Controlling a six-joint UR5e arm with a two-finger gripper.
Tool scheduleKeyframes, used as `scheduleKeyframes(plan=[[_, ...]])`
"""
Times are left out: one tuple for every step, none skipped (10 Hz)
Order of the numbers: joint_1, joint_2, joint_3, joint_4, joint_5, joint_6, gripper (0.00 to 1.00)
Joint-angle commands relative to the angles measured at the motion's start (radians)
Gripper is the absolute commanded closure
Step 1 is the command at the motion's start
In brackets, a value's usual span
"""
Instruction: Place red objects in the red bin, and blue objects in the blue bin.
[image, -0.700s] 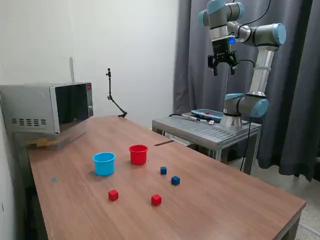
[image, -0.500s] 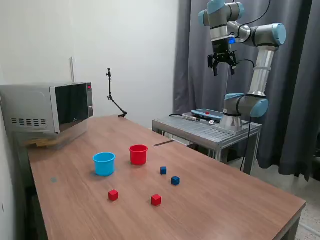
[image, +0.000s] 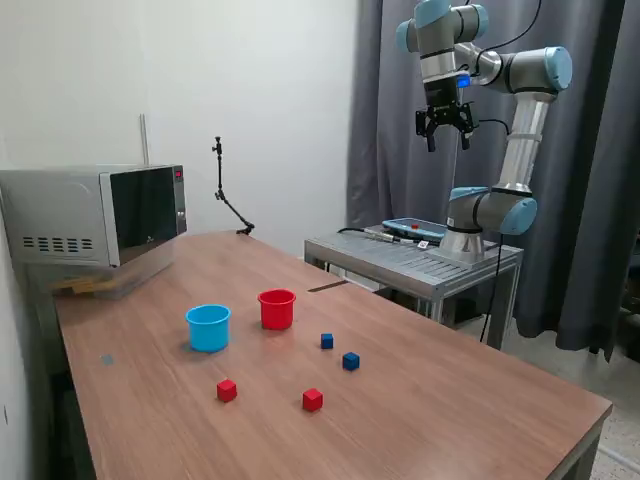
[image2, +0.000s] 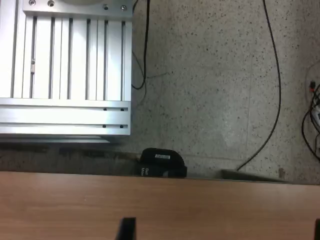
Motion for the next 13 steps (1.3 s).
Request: scheduleKeyframes(plan=[[0.0, 0.0, 0.0, 0.0, 0.0, 0.0, 0.0], [0.0, 0.0, 0.0, 0.0, 0.0, -0.001, 0.0], [0.0, 0.0, 0.0, 0.0, 0.0, 0.0, 0.0], [0.0, 0.0, 0.0, 0.0, 0.0, 0.0, 0.0], [0.0, 0.0, 0.0, 0.0, 0.0, 0.0, 0.0], [-0.015, -0.003, 0.006, 0.0, 0.0, 0.004, 0.0], [-0.06, -0.003, -0.004, -0.014, -0.005, -0.007, 0.0], [-0.097, -0.002, -0.005, -0.015, -0.005, -0.009, 0.0], [-0.123, 0.001, -0.008, -0.038, -0.003, -0.009, 0.0], [-0.164, 0.006, -0.008, -0.095, -0.005, -0.009, 0.0], [-0.193, 0.014, -0.012, -0.124, -0.003, -0.007, 0.0], [-0.198, 0.041, -0.026, -0.167, -0.002, -0.009, 0.0], [-0.2, 0.082, -0.04, -0.249, 0.005, -0.009, 0.0]])
